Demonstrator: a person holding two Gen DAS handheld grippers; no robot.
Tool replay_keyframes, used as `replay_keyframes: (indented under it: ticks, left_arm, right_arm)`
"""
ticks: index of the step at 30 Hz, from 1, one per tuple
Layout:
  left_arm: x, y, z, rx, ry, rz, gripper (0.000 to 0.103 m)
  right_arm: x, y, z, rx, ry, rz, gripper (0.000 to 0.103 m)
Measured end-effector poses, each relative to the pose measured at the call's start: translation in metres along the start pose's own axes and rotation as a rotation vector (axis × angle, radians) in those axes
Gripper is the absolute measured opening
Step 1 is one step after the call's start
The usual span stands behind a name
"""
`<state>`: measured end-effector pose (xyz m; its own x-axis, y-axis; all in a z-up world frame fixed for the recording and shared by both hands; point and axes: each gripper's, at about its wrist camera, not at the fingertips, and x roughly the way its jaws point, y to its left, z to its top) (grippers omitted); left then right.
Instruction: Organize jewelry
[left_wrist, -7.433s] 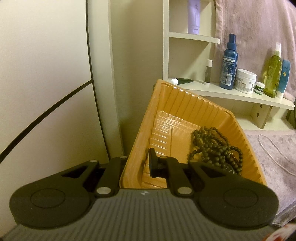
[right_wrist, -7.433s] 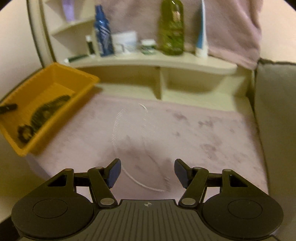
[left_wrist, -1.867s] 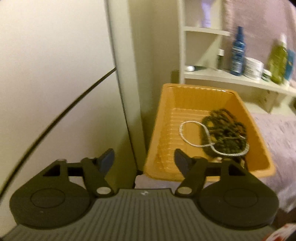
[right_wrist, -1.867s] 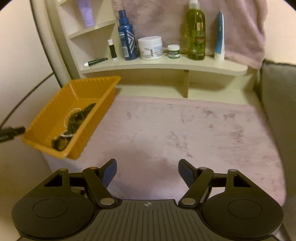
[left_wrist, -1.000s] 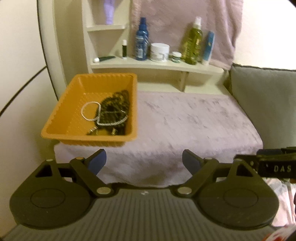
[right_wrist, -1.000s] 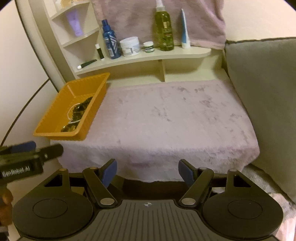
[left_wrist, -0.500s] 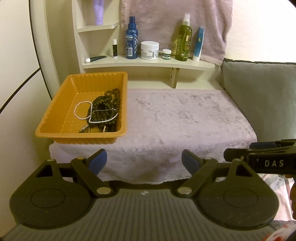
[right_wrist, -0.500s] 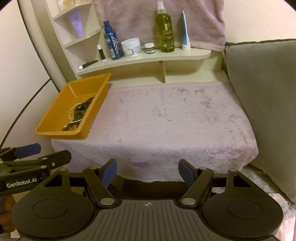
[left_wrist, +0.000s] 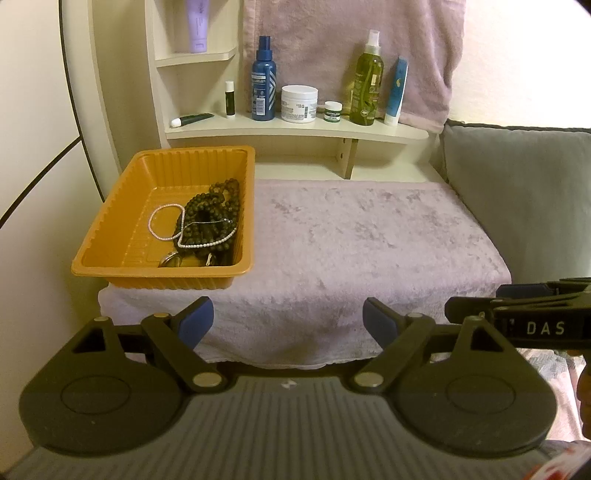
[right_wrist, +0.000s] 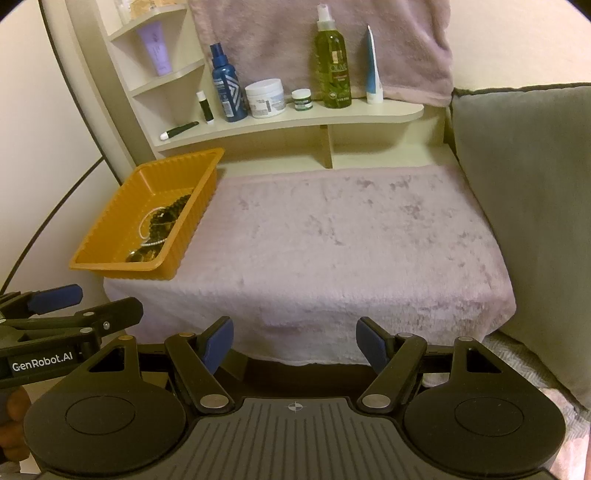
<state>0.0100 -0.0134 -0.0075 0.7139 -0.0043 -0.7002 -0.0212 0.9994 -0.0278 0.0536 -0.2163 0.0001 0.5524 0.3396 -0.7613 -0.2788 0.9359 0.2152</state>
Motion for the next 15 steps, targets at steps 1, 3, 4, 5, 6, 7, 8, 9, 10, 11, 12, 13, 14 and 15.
replay_keyframes:
  ticks: [1,3,4,5,6,7,8,9,10,11,12,13,14,15]
  left_arm:
    - [-0.0001,0.0001,0.0005,0.0,-0.001,0.0,0.087]
    - [-0.0006,0.0004,0.0009,-0.002,-0.001,-0.002,0.087]
    - [-0.0008,0.0005,0.0013,-0.002,-0.002,-0.002,0.087]
    - [-0.0009,0.0007,0.0013,-0.002,-0.002,-0.002,0.087]
    - [-0.0009,0.0008,0.0011,-0.002,-0.002,-0.002,0.087]
    - [-0.0009,0.0009,0.0014,-0.002,-0.002,-0.003,0.087]
    - [-0.0009,0.001,0.001,-0.002,-0.002,-0.003,0.087]
    - [-0.0008,0.0009,0.0007,-0.002,-0.001,-0.001,0.087]
    - [-0.0009,0.0011,0.0007,-0.002,-0.002,-0.002,0.087]
    - [-0.001,0.0012,0.0007,-0.003,-0.002,-0.003,0.087]
    - [-0.0012,0.001,0.0013,-0.003,-0.003,-0.003,0.087]
    - [-0.0016,0.0008,0.0017,-0.003,-0.004,-0.002,0.087]
    - [-0.0019,0.0005,0.0023,-0.003,-0.004,-0.002,0.087]
    - [-0.0019,0.0003,0.0026,-0.003,-0.004,-0.002,0.087]
  right_arm:
    - [0.0,0.0,0.0,0.0,0.0,-0.001,0.073]
    - [-0.0002,0.0002,0.0002,-0.001,0.0,0.0,0.073]
    - [-0.0004,0.0003,0.0003,-0.001,-0.001,0.0,0.073]
    - [-0.0008,0.001,-0.0001,-0.002,-0.002,0.0,0.073]
    - [-0.0009,0.0013,0.0,-0.003,-0.002,0.0,0.073]
    - [-0.001,0.0017,0.0002,-0.003,-0.002,0.0,0.073]
    - [-0.0011,0.0019,0.0001,-0.002,-0.002,-0.001,0.073]
    - [-0.0009,0.0018,0.0,-0.001,-0.003,-0.002,0.073]
    - [-0.0009,0.0018,0.0,-0.002,-0.003,-0.002,0.073]
    - [-0.0011,0.0021,0.0002,-0.002,-0.003,-0.002,0.073]
    - [-0.001,0.0017,0.0002,-0.002,-0.003,-0.002,0.073]
    - [-0.0011,0.0019,0.0001,-0.002,-0.003,-0.002,0.073]
    - [-0.0009,0.001,0.0005,-0.004,-0.003,0.0,0.073]
    - [-0.001,0.0008,0.0007,-0.005,-0.003,0.0,0.073]
